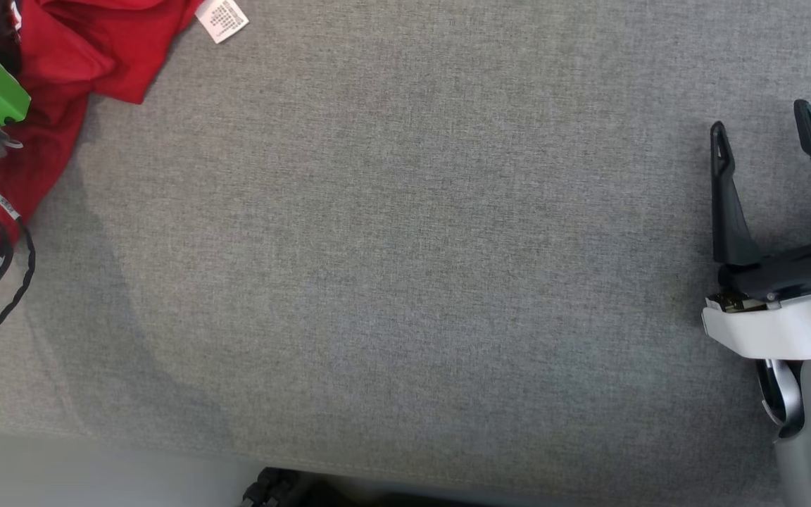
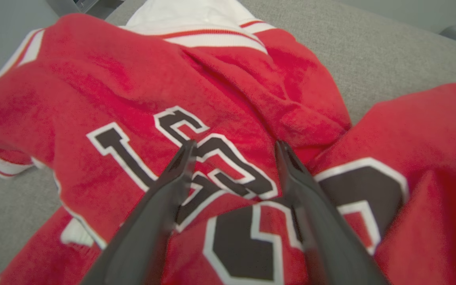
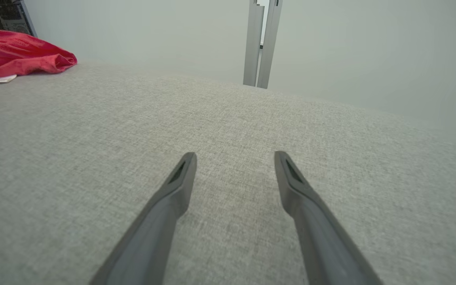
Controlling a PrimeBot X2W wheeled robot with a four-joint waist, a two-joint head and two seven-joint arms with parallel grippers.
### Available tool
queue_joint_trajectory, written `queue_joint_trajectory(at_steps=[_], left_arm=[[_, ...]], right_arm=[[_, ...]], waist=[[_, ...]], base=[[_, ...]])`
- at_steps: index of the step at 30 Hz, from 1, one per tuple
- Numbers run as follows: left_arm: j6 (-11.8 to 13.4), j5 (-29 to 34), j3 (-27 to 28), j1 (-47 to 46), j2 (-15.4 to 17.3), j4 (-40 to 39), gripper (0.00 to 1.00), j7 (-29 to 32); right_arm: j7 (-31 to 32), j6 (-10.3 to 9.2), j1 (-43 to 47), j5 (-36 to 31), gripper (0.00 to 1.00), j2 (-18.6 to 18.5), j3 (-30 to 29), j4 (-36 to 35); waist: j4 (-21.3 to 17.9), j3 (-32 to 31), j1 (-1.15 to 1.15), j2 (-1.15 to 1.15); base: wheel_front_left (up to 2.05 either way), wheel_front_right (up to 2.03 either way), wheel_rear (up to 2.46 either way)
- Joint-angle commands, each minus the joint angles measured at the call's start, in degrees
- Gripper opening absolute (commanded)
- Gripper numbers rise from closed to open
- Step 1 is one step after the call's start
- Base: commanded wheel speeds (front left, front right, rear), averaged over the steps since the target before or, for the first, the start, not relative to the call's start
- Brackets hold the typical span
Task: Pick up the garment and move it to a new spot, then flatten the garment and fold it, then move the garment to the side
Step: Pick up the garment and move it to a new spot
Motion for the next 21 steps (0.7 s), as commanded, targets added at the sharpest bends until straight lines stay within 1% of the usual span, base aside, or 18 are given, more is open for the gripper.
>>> queue_joint_trajectory(at_steps=[1, 2, 3, 5, 7, 12, 16, 19, 21], left_arm=[[-0.1, -1.0, -1.3, -0.1, 0.2, 0.2, 0.97, 0.4], [-0.1, -1.4, -2.5, 0.1, 0.6, -0.3, 0.24, -0.2], [-0.1, -1.6, -3.4, 0.2, 1.1, -0.7, 0.0, -1.2], [-0.1, -2.2, -4.6, 0.0, 2.6, -1.4, 0.0, -4.5], [-0.1, -3.7, -5.3, -0.1, 3.3, -2.4, 0.0, -8.1], [-0.1, -5.0, -9.3, 1.1, 6.9, -5.0, 0.0, -14.2], [-0.1, -6.3, -11.2, 1.6, 9.6, -7.2, 0.0, -18.1], [-0.1, -7.1, -12.5, 1.5, 11.8, -10.4, 0.0, -20.8], [-0.1, -5.9, -13.8, 1.5, 13.5, -12.7, 0.0, -21.9]], right_arm=[[0.2, -0.1, -0.1, -0.4, 1.0, -0.3, -0.2, 1.7], [0.2, -0.1, -0.2, -0.4, 1.0, -0.3, -0.2, 1.7], [0.2, -0.11, -0.2, -0.4, 1.0, -0.3, -0.3, 1.7], [0.2, -0.11, -0.1, -0.4, 1.0, -0.2, -0.3, 1.8], [0.2, -0.11, 0.0, -0.5, 1.0, 0.0, -0.3, 2.2], [0.2, -0.1, -0.5, 0.1, 1.0, 1.0, 0.5, 2.5], [0.1, -0.08, -1.0, 0.5, 1.0, 2.1, 1.7, 3.1], [0.1, -0.09, -1.3, 0.9, 1.0, 2.9, 2.7, 4.0], [0.1, -0.09, -1.2, 1.1, 1.0, 3.6, 3.1, 4.7]], waist=[[-0.7, 0.9, 0.0, 0.0], [-0.7, 0.9, 0.0, 0.0], [-0.7, 1.0, 0.0, 0.0], [-0.6, 0.8, 0.0, 0.0], [-0.5, 0.2, 0.0, 0.0], [-0.4, -2.6, 0.0, 0.0], [-0.5, -5.9, 0.0, 0.0], [-0.7, -9.1, 0.0, 0.0], [-0.9, -11.1, 0.0, 0.0]], base=[[0.0, 0.0, 0.0], [0.0, 0.0, 0.0], [0.0, 0.0, 0.0], [0.0, 0.0, 0.0], [0.0, 0.0, 0.0], [0.0, 0.0, 0.0], [0.0, 0.0, 0.0], [0.0, 0.0, 0.0], [0.0, 0.0, 0.0]])
